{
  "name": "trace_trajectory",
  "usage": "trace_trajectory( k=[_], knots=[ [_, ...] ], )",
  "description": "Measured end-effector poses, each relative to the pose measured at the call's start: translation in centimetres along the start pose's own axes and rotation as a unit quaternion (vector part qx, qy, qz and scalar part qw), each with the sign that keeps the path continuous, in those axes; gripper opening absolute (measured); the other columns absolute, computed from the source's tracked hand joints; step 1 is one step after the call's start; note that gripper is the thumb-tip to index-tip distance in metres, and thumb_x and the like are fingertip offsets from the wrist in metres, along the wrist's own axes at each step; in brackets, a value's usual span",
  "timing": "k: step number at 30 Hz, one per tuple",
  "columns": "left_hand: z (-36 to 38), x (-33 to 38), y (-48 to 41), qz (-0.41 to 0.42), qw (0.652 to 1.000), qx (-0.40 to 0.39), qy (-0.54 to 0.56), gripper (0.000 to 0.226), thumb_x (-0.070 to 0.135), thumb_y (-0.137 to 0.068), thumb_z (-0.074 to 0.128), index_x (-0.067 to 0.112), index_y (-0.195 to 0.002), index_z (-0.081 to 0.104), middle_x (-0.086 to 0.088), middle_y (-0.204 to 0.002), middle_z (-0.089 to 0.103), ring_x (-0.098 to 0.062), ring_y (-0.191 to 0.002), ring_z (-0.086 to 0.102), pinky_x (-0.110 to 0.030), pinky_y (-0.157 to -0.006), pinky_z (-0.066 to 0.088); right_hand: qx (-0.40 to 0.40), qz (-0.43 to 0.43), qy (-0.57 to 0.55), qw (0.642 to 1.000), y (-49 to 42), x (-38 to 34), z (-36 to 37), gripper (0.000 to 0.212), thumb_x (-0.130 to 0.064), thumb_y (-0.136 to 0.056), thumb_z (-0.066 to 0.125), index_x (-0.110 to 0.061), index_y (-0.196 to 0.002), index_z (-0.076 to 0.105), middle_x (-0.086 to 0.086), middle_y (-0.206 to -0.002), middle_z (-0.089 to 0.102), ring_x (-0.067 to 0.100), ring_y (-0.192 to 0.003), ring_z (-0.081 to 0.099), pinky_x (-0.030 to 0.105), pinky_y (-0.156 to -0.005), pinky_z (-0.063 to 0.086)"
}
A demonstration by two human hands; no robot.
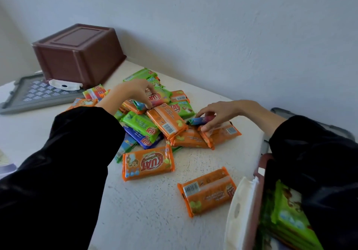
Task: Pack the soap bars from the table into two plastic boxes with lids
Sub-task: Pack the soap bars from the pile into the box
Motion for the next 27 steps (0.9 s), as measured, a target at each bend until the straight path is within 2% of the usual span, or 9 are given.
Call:
trace_trajectory(
  k=[3, 6, 10, 13, 15, 18, 20, 24, 27],
  knots=[
    [0.4, 0.7, -0.3, 0.007, 1.000, -0.012, -0.008, 0.061, 0.031, -0.076, 0.074, 0.018, -0.130, 0.049, -0.008, -0.136, 0.049, -0.027, -0.123, 0.046, -0.036, -0.100, 0.037, -0.022, 0.028, -0.059, 0.998, 0.2, 0.9, 0.5, 0.057, -0.046, -0.082, 0.062, -0.029, -0.133, 0.043, 0.002, -0.122, 0.052, 0.019, -0.110, 0.049, 0.031, -0.093, 0.040],
    [1.1, 1.0, -0.6, 0.026, 1.000, -0.010, 0.011, 0.072, 0.036, -0.073, 0.075, 0.024, -0.137, 0.043, -0.005, -0.143, 0.044, -0.027, -0.129, 0.041, -0.039, -0.105, 0.034, -0.030, 0.036, -0.100, 0.994, 0.5, 1.3, 0.8, 0.056, -0.044, -0.082, 0.062, -0.024, -0.132, 0.046, -0.002, -0.117, 0.052, 0.018, -0.111, 0.050, 0.031, -0.096, 0.042],
    [0.4, 0.7, -0.7, 0.039, 0.999, 0.013, 0.003, 0.065, 0.041, -0.070, 0.076, 0.029, -0.130, 0.053, -0.006, -0.133, 0.054, -0.026, -0.121, 0.049, -0.037, -0.099, 0.038, -0.005, 0.041, -0.151, 0.988, 0.8, 1.3, 0.6, 0.046, -0.041, -0.082, 0.064, -0.018, -0.122, 0.056, -0.005, -0.109, 0.056, 0.015, -0.106, 0.052, 0.030, -0.085, 0.043],
    [0.1, 0.7, -0.7, 0.042, 0.999, 0.023, -0.024, 0.063, 0.047, -0.071, 0.073, 0.031, -0.129, 0.054, -0.005, -0.128, 0.057, -0.025, -0.116, 0.052, -0.035, -0.094, 0.040, 0.016, 0.057, -0.164, 0.985, 0.8, 1.3, 0.2, 0.055, -0.034, -0.078, 0.071, -0.015, -0.126, 0.052, -0.002, -0.110, 0.053, 0.017, -0.103, 0.051, 0.029, -0.080, 0.045],
    [0.3, 0.8, -0.6, 0.046, 0.997, 0.013, -0.062, 0.065, 0.051, -0.074, 0.069, 0.032, -0.133, 0.049, -0.004, -0.131, 0.056, -0.025, -0.116, 0.052, -0.035, -0.093, 0.041, 0.029, 0.066, -0.157, 0.985, 0.7, 1.1, 0.0, 0.061, -0.032, -0.074, 0.075, -0.014, -0.127, 0.050, -0.001, -0.110, 0.052, 0.018, -0.102, 0.052, 0.032, -0.083, 0.049],
    [0.9, 0.7, -0.4, 0.053, 0.996, -0.048, -0.055, 0.072, 0.045, -0.076, 0.069, 0.032, -0.140, 0.038, 0.000, -0.143, 0.044, -0.024, -0.129, 0.041, -0.038, -0.106, 0.034, 0.045, 0.063, -0.123, 0.989, 0.8, 0.9, -0.3, 0.067, -0.034, -0.071, 0.078, -0.015, -0.129, 0.049, 0.000, -0.111, 0.052, 0.019, -0.104, 0.053, 0.036, -0.094, 0.049],
    [1.0, 0.5, -0.1, 0.055, 0.995, -0.069, -0.035, 0.074, 0.038, -0.076, 0.072, 0.031, -0.141, 0.037, 0.000, -0.142, 0.043, -0.024, -0.130, 0.040, -0.038, -0.108, 0.033, 0.055, 0.057, -0.120, 0.990, 1.1, 0.8, -0.3, 0.068, -0.034, -0.071, 0.078, -0.016, -0.129, 0.048, 0.001, -0.113, 0.052, 0.019, -0.105, 0.053, 0.035, -0.095, 0.048],
    [0.1, 0.5, 0.5, 0.071, 0.997, -0.029, 0.009, 0.084, 0.026, -0.068, 0.081, 0.032, -0.140, 0.037, -0.008, -0.129, 0.057, -0.025, -0.117, 0.053, -0.036, -0.101, 0.039, 0.070, 0.045, -0.118, 0.990, 1.7, 0.7, -0.3, 0.065, -0.034, -0.073, 0.077, -0.017, -0.129, 0.049, 0.004, -0.122, 0.054, 0.017, -0.104, 0.050, 0.029, -0.090, 0.045],
    [-0.9, 0.4, 0.9, 0.077, 0.996, 0.001, 0.052, 0.091, 0.023, -0.066, 0.083, 0.031, -0.142, 0.033, -0.012, -0.129, 0.056, -0.028, -0.117, 0.053, -0.038, -0.100, 0.041, 0.102, 0.045, -0.097, 0.989, 2.5, 0.6, -1.5, 0.068, -0.033, -0.069, 0.079, -0.016, -0.128, 0.051, 0.005, -0.126, 0.056, 0.015, -0.102, 0.051, 0.026, -0.086, 0.044]
  ],
)
Point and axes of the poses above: each hand's wrist, its own y-axis away from the middle knuckle, its own z-axis out of the palm, x = y × z, the point moved 9 cm from there along -y, towards the middle knuckle
